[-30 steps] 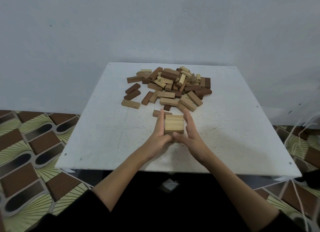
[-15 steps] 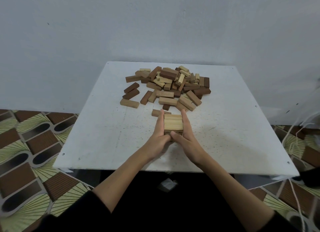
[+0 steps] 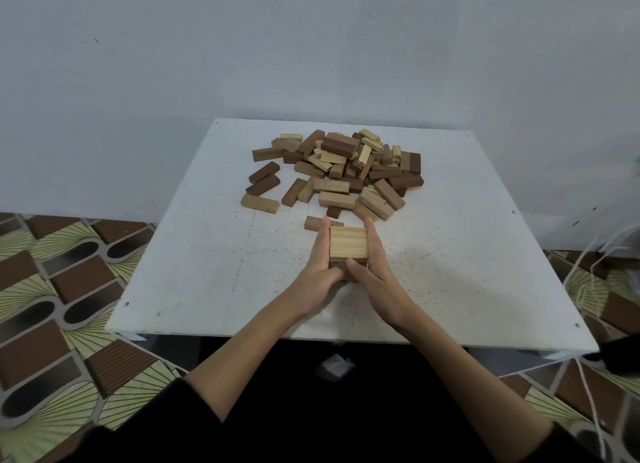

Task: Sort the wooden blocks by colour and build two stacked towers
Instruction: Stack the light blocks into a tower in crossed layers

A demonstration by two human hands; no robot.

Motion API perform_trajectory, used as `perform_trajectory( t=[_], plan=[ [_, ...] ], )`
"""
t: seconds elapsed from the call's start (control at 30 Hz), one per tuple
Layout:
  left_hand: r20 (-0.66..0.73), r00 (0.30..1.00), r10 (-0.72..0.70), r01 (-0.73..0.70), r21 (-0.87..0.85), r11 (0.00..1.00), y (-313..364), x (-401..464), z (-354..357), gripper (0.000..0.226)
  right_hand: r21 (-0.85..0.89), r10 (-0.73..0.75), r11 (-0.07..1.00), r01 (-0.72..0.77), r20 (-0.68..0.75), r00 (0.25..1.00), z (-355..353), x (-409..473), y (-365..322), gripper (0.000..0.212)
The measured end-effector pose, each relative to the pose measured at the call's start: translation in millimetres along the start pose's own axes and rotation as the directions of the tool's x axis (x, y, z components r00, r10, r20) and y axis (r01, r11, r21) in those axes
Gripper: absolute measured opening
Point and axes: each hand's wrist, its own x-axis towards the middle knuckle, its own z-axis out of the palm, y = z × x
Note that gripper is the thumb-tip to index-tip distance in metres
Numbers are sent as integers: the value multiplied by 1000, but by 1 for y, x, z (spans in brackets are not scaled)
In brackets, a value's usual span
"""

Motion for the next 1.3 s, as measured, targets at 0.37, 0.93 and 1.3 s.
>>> perform_trajectory(
  t=[0.37,0.93,1.3],
  plan=[
    [7,1000,28,-27,-131,991,-13,3,3,86,19,37,999,-37,10,999,4,-1,5,86],
    [-49,982,183,-169,214,962,1,8,-34,103,-220,-129,966,139,58,990,-34,14,-10,96],
    [-66,982,179,-160,227,961,-2,15,-34,102,-227,-166,958,176,61,984,-32,17,-13,103]
  ],
)
